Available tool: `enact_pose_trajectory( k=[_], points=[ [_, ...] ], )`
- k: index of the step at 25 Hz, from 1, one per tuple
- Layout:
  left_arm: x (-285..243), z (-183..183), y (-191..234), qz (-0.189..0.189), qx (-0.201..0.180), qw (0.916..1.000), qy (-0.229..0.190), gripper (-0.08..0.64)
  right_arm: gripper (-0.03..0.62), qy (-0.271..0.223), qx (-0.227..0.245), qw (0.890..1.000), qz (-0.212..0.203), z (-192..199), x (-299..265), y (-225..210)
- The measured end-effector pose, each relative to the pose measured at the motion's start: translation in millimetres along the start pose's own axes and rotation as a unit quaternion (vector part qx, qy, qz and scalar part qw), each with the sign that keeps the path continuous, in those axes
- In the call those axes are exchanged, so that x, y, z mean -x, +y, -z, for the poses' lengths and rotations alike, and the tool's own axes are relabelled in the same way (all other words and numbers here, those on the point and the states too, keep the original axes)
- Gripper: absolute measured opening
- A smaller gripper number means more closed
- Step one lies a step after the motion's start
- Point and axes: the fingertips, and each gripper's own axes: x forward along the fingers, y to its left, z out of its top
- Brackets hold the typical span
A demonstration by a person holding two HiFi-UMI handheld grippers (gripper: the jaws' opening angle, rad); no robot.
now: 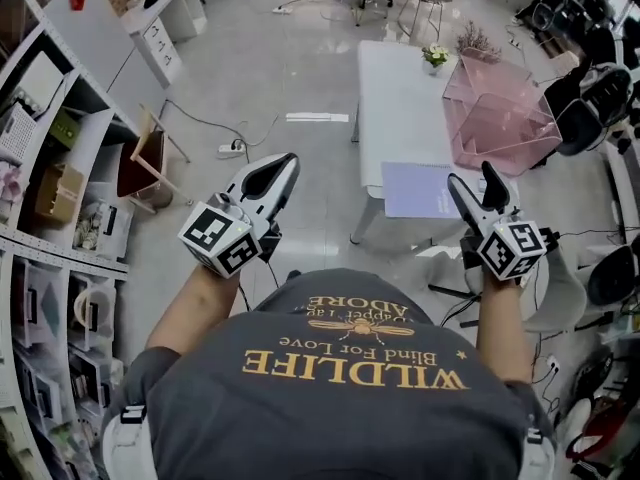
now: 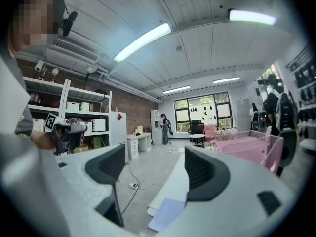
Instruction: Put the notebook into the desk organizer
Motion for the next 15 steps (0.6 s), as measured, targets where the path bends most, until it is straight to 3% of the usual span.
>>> enact_pose_trajectory(
  k=[7,15],
  points=[
    [-14,-16,112,0.040,0.000,0.9991,0.013,0.002,0.359,-0.008,-0.006,0.999,0.044,-28,-94,24],
    [-53,-9,165,0.054,0.014,0.9983,0.017,0.002,0.359,0.002,-0.010,0.998,0.055,-30,-150,3]
  ],
)
